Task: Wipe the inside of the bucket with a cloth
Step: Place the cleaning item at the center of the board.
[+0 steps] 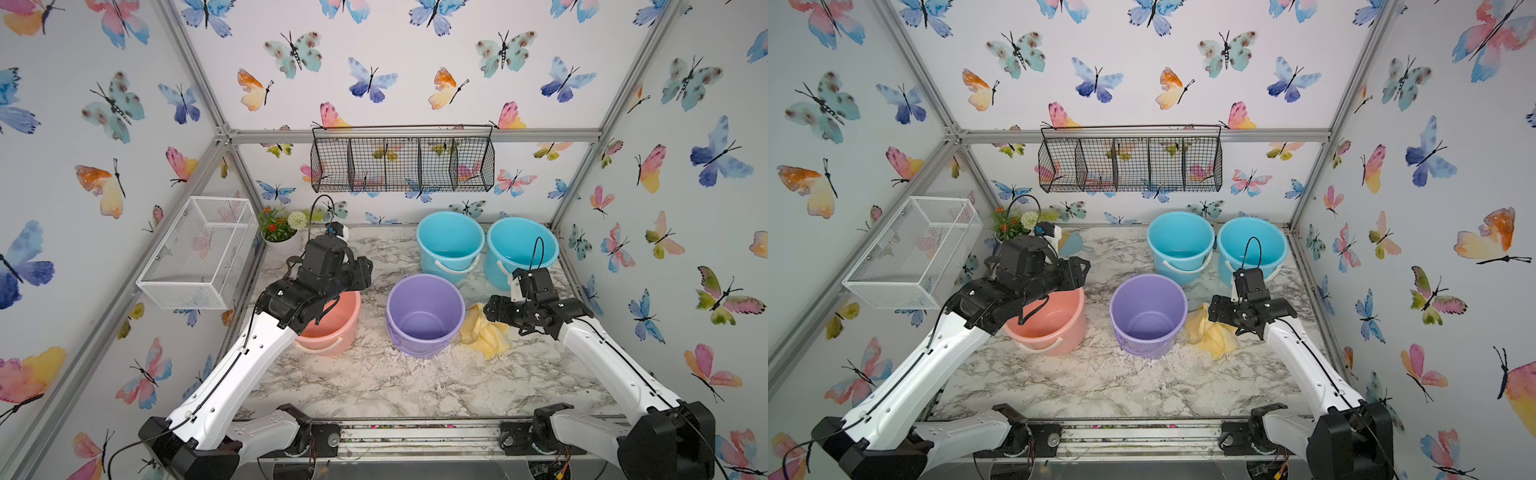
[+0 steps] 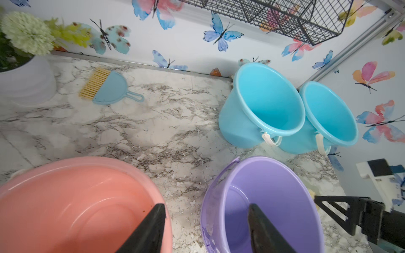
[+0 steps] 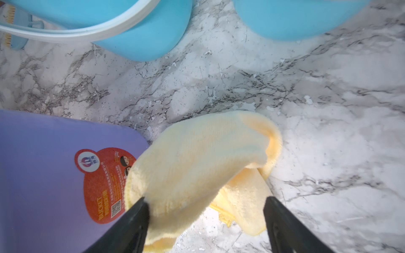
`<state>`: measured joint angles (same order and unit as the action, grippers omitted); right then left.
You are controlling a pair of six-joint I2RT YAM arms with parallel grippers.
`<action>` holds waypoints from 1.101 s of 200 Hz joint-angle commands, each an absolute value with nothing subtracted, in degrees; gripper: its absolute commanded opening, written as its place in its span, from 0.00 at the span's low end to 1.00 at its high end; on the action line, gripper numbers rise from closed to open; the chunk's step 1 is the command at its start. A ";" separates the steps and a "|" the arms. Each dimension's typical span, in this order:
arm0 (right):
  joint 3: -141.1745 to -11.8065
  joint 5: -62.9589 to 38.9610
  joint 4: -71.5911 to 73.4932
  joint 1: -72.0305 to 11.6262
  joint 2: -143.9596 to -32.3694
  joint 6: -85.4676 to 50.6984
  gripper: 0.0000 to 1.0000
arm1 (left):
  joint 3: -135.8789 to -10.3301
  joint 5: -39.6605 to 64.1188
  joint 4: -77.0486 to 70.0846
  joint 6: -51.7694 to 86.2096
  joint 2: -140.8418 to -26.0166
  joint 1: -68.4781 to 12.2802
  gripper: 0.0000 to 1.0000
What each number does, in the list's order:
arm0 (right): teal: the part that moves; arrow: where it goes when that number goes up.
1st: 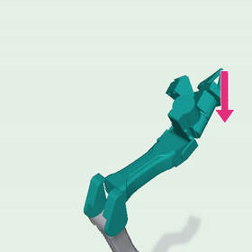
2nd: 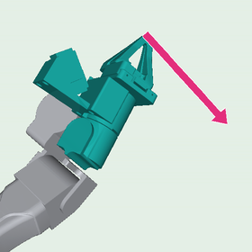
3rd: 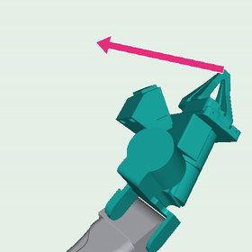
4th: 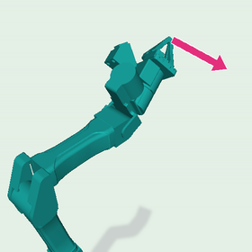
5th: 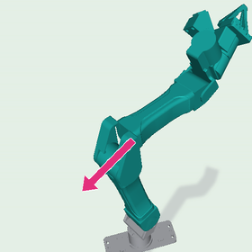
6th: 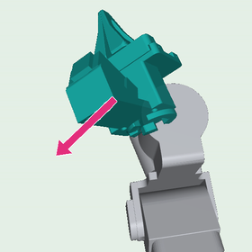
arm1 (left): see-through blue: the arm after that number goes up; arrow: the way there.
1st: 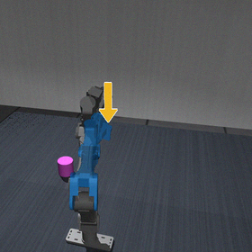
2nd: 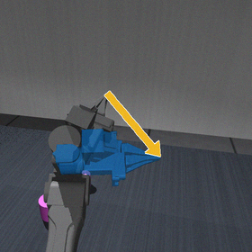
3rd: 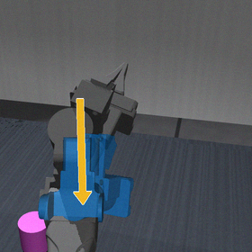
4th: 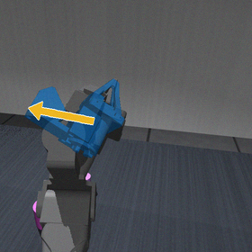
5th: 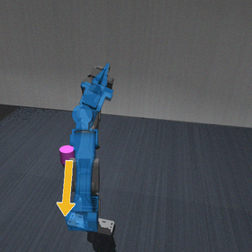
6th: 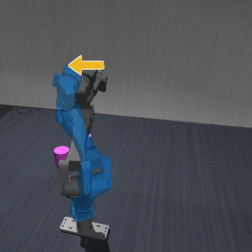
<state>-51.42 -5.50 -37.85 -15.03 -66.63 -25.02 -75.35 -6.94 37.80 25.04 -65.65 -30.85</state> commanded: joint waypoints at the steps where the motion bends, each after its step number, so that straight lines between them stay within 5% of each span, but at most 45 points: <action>1: -55.12 0.24 -44.50 -14.90 -67.19 -22.80 0.83 | -73.97 -9.99 40.68 23.15 -63.85 -28.06 0.61; 34: -55.57 7.35 -46.75 -14.87 -68.22 -22.32 0.77 | -72.69 -10.08 41.60 21.98 -62.31 -25.42 0.56; 54: -55.17 5.89 -46.58 -14.86 -68.77 -22.41 0.56 | -71.96 -12.09 43.44 21.76 -62.23 -24.16 0.54; 70: -54.46 3.12 -45.69 -14.86 -69.07 -22.58 0.21 | -71.17 -13.16 44.81 21.54 -61.99 -22.02 0.53; 89: -53.52 1.37 -44.58 -14.92 -69.26 -22.93 0.16 | -69.99 -12.81 45.90 20.95 -61.36 -18.06 0.53; 101: -53.69 1.16 -44.86 -14.87 -69.53 -22.94 0.28 | -69.38 -13.73 47.21 20.60 -60.96 -15.11 0.53; 113: -54.16 1.51 -45.44 -14.85 -69.74 -22.90 0.67 | -68.89 -14.99 48.58 20.33 -60.61 -12.12 0.53; 126: -55.11 2.45 -46.67 -14.85 -69.96 -22.68 0.98 | -68.48 -16.20 50.00 19.82 -60.47 -8.70 0.53; 180: -57.62 1.87 -48.02 -14.88 -70.55 -21.37 0.98 | -63.00 -18.37 50.58 19.34 -59.95 2.44 0.54; 220: -58.54 1.58 -48.60 -14.88 -70.80 -20.83 0.98 | -58.81 -6.94 46.93 18.16 -59.24 9.31 0.57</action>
<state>-57.12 1.96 -46.50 -15.03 -70.63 -21.71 -60.60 -14.52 48.97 19.73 -60.77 5.82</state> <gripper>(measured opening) 0.983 0.566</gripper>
